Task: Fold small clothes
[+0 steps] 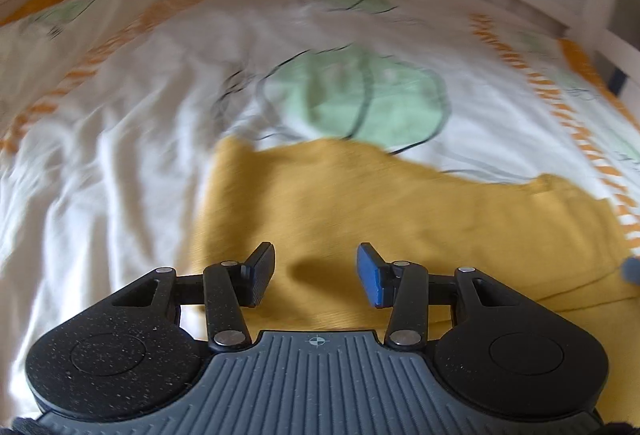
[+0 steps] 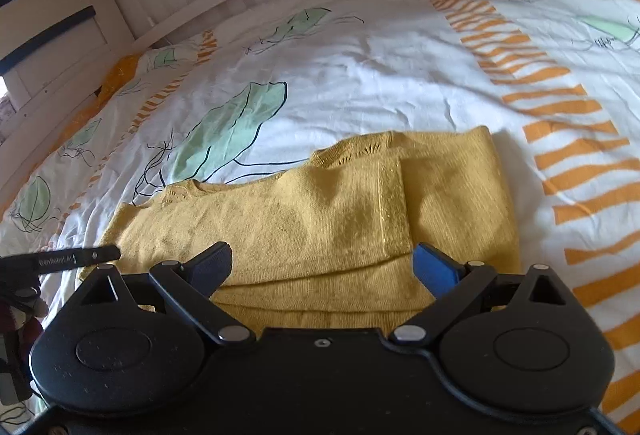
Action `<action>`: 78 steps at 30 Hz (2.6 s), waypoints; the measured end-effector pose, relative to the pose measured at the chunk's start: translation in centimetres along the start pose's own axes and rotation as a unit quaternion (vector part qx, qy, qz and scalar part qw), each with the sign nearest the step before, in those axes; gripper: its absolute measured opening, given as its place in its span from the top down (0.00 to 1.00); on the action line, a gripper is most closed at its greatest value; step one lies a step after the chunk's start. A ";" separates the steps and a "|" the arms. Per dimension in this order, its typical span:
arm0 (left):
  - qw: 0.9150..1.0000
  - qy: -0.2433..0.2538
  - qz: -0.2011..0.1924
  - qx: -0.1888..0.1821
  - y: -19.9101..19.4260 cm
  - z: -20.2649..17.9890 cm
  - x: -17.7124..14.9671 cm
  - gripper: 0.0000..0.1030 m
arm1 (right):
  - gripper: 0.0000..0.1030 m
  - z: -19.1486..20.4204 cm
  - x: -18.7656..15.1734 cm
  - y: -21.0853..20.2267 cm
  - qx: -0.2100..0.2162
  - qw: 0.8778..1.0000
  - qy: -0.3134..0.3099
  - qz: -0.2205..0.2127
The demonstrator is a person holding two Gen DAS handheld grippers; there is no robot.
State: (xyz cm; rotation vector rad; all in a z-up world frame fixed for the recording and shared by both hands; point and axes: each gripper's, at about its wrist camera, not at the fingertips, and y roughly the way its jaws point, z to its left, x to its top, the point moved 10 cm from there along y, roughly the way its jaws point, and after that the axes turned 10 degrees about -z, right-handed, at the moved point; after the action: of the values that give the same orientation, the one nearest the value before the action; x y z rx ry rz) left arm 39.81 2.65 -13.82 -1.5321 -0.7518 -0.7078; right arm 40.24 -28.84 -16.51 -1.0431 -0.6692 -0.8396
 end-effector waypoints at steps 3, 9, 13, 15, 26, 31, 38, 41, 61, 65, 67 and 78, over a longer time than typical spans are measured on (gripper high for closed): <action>1.000 -0.023 0.013 0.008 0.7 2.0 -1.0 0.57 | 0.05 -0.2 0.1 0.1 -0.001 1.000 -0.006 -0.008; 1.000 -0.017 0.002 -0.004 1.0 2.4 -1.8 0.56 | 0.06 -1.6 0.6 0.5 0.004 1.000 0.005 -0.020; 1.000 -0.012 0.000 -0.007 1.2 2.4 -2.1 0.53 | 0.26 -3.0 0.8 1.0 0.010 0.999 0.042 -0.009; 1.000 -0.012 0.000 -0.011 1.2 2.5 -2.1 0.52 | 0.32 -3.6 1.0 1.3 0.006 0.999 0.048 -0.005; 1.000 -0.012 0.000 -0.022 1.1 2.6 -2.1 0.52 | 0.71 -3.8 0.7 3.5 0.043 0.995 0.087 0.018; 0.999 -0.023 -0.003 -0.023 0.1 2.6 -1.6 0.52 | 0.82 -2.4 1.7 2.4 0.050 0.997 0.061 0.006; 1.000 -0.012 -0.024 -0.016 -0.7 2.7 -0.3 0.52 | 0.86 -1.8 4.9 -1.5 0.012 0.999 -0.027 -0.040; 1.000 -0.013 -0.010 -0.011 0.1 2.8 -0.5 0.52 | 0.88 -4.5 3.7 -0.5 -0.023 1.000 0.008 -0.008; 0.999 -0.029 -0.002 -0.017 -0.1 3.0 -0.6 0.52 | 0.85 -3.7 0.4 3.0 0.059 0.995 0.080 0.012; 0.999 -0.023 -0.011 -0.021 -0.5 2.6 0.1 0.52 | 0.86 -1.7 2.5 0.9 0.065 0.997 0.048 -0.013; 0.999 -0.019 -0.017 -0.023 -0.4 2.4 0.5 0.52 | 0.86 -1.3 3.8 -0.3 0.057 0.998 0.027 -0.027; 1.000 -0.015 0.013 -0.012 2.6 2.7 -0.8 0.50 | 0.80 -5.5 0.1 2.7 -0.039 0.998 0.013 0.052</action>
State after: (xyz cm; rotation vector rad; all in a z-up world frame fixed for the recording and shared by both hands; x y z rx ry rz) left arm 41.46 5.09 -16.27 -1.5748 -0.7471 -0.6765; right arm 43.06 -33.26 -19.70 -1.1250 -0.5594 -0.7927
